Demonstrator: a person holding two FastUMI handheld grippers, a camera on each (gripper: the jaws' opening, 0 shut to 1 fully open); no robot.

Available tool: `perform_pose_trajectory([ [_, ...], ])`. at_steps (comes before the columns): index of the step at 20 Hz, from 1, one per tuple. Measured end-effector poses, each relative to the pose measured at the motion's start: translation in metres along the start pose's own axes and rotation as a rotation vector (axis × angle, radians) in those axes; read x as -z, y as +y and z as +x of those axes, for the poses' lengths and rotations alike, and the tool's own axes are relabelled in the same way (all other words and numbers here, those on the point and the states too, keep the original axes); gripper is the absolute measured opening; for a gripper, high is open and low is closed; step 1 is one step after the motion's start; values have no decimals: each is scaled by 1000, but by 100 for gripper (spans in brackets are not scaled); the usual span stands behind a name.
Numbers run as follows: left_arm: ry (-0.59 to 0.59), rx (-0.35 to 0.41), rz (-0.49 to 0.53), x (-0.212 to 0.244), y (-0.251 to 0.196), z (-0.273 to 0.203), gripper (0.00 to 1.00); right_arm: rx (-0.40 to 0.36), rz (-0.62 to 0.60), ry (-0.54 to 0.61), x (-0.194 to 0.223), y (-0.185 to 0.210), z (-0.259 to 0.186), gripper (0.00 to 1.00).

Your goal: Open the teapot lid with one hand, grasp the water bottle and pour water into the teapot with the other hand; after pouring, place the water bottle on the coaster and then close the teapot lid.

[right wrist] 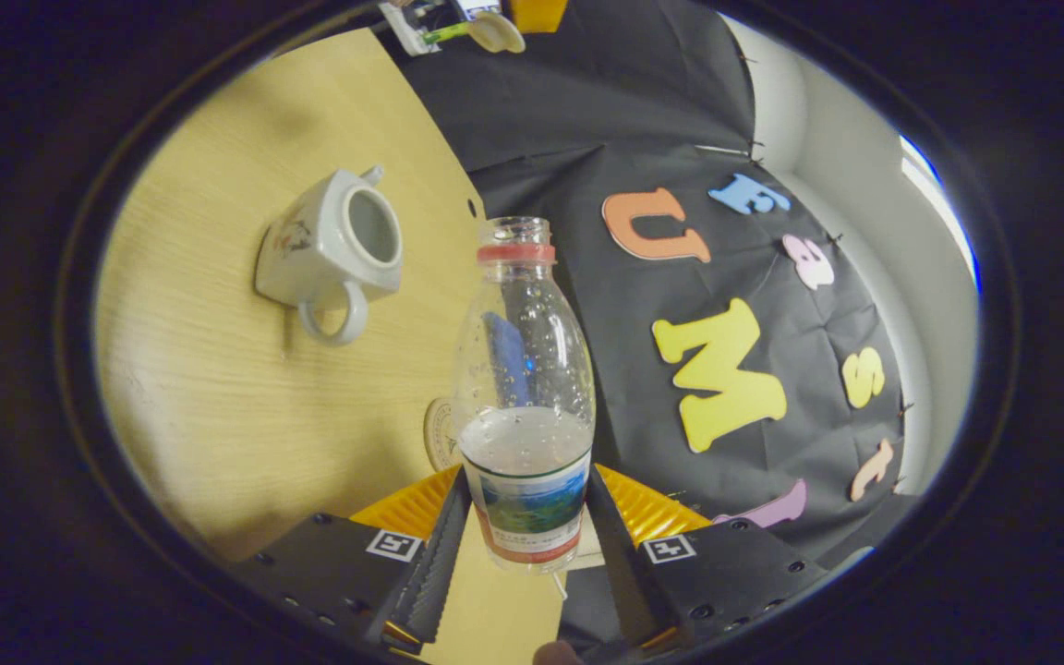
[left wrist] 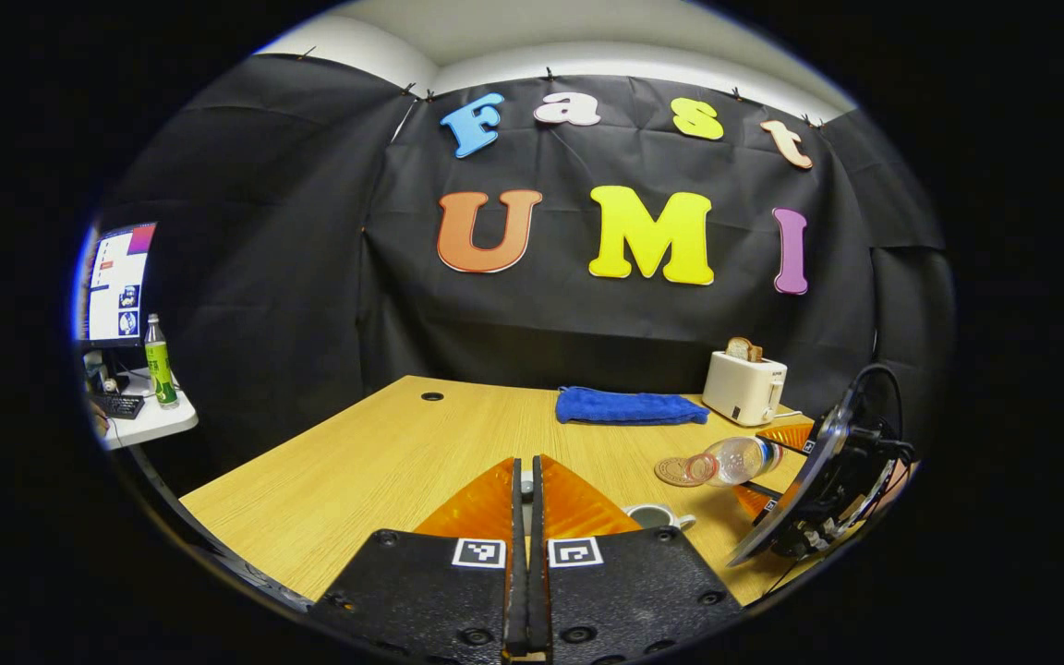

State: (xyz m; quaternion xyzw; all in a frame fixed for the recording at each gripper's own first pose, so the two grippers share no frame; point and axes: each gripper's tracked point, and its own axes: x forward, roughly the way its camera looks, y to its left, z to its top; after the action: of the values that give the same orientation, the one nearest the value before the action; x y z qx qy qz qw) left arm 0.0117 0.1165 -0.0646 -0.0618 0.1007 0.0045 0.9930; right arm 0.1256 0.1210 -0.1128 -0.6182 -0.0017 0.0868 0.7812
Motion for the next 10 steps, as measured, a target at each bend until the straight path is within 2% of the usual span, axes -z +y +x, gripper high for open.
perform_pose_trajectory([
  [3, 2, -7, 4, 0, 3, -1, 3, 44, -106, -34, -7, -5, -3, 71],
  [10, 8, -2, 10, 1, 4, -1, 3, 58, -249, -66, -15, -10, -3, 72],
])
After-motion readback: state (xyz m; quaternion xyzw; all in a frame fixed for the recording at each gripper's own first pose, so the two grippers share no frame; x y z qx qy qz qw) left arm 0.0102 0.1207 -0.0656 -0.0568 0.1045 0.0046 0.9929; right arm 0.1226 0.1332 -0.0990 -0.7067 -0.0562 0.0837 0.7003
